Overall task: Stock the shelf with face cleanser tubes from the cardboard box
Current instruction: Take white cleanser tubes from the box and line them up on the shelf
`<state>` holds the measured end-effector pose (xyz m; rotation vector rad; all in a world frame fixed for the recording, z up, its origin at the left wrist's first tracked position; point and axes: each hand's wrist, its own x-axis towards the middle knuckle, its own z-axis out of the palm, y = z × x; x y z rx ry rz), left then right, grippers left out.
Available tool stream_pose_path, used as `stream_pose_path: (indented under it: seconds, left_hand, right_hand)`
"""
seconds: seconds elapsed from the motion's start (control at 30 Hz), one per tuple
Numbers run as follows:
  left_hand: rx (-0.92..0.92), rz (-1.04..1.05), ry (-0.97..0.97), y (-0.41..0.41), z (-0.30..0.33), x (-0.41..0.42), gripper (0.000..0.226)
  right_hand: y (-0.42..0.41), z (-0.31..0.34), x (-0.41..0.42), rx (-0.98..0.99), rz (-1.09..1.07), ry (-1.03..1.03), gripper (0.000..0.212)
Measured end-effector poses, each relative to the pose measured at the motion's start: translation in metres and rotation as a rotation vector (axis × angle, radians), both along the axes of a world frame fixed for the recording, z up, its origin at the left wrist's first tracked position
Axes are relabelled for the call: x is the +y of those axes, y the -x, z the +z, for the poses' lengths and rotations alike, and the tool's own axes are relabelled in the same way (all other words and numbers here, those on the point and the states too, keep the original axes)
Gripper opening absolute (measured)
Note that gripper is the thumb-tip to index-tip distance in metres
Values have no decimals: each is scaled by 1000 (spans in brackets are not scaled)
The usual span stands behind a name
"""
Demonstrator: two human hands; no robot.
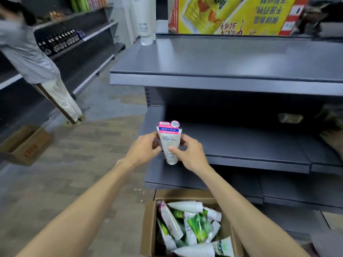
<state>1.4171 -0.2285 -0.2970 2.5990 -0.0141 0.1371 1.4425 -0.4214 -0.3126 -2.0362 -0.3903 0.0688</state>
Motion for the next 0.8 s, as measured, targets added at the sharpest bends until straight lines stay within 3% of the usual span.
stream_pose_path:
  seconds: [0.23,0.4,0.6,0.8]
  left_hand:
    - [-27,11,-48,11,32,5,16]
    - [-323,-12,-172,41,96,35,13]
    - [-665,-159,-4,32,212,84,18]
    - [-672,-121,167,-35,263,119,13]
  right_hand:
    - [2,23,18,-21,2,32,37]
    - [28,102,32,-141,84,-102,39]
    - [28,245,61,-381,159,-240,33]
    - [-38,298,113,-419,80,-230,34]
